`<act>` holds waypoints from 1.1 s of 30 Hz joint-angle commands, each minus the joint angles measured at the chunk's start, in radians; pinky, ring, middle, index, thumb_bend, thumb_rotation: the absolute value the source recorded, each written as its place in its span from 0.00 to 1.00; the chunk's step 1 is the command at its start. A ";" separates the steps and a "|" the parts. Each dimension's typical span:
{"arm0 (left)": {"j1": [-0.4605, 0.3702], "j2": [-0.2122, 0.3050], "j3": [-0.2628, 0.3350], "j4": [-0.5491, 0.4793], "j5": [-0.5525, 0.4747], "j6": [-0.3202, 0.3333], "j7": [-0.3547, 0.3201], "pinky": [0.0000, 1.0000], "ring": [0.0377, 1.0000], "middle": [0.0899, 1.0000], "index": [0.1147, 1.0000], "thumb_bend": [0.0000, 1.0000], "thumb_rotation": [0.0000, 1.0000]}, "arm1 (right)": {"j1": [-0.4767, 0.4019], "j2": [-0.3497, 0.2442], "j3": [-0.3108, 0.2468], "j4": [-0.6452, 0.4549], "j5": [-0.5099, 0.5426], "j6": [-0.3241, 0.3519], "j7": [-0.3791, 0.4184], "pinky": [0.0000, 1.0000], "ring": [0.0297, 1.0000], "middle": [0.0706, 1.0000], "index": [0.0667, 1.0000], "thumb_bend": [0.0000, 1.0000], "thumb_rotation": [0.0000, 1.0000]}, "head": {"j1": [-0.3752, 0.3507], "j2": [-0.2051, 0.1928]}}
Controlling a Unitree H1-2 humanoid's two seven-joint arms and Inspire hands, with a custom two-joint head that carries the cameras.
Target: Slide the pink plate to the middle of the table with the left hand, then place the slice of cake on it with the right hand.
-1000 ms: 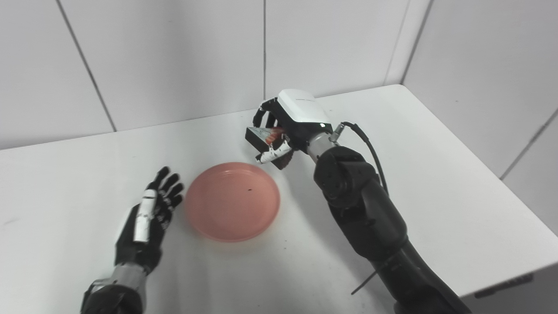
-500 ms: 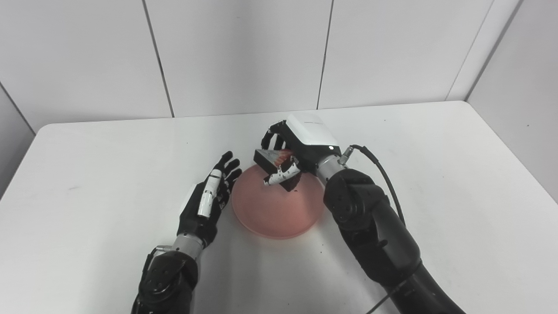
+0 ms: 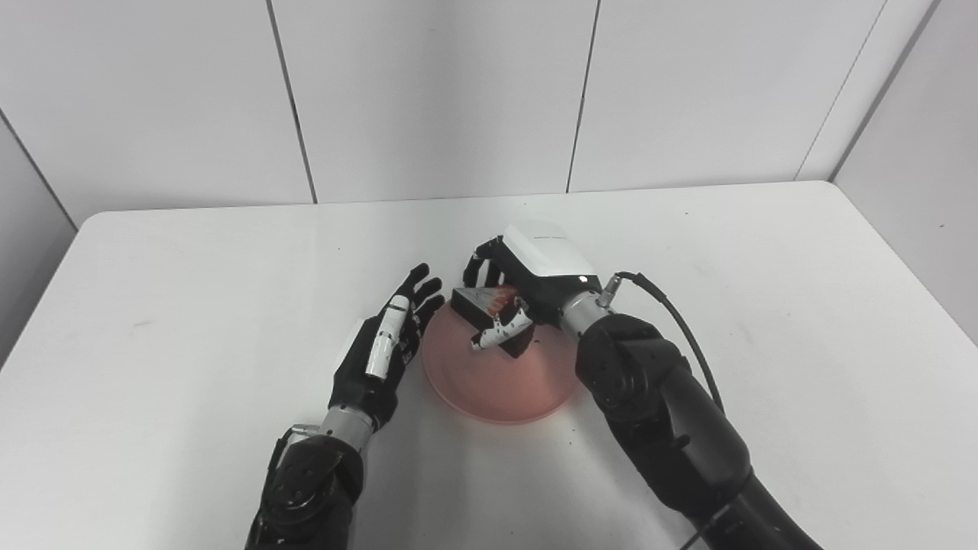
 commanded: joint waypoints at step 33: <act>0.007 -0.006 -0.011 0.012 0.008 0.064 0.002 0.96 0.93 0.94 0.92 0.35 1.00 | 0.022 -0.010 0.024 0.082 -0.005 -0.029 -0.017 0.20 0.27 0.43 0.46 0.53 0.00 | 0.002 0.014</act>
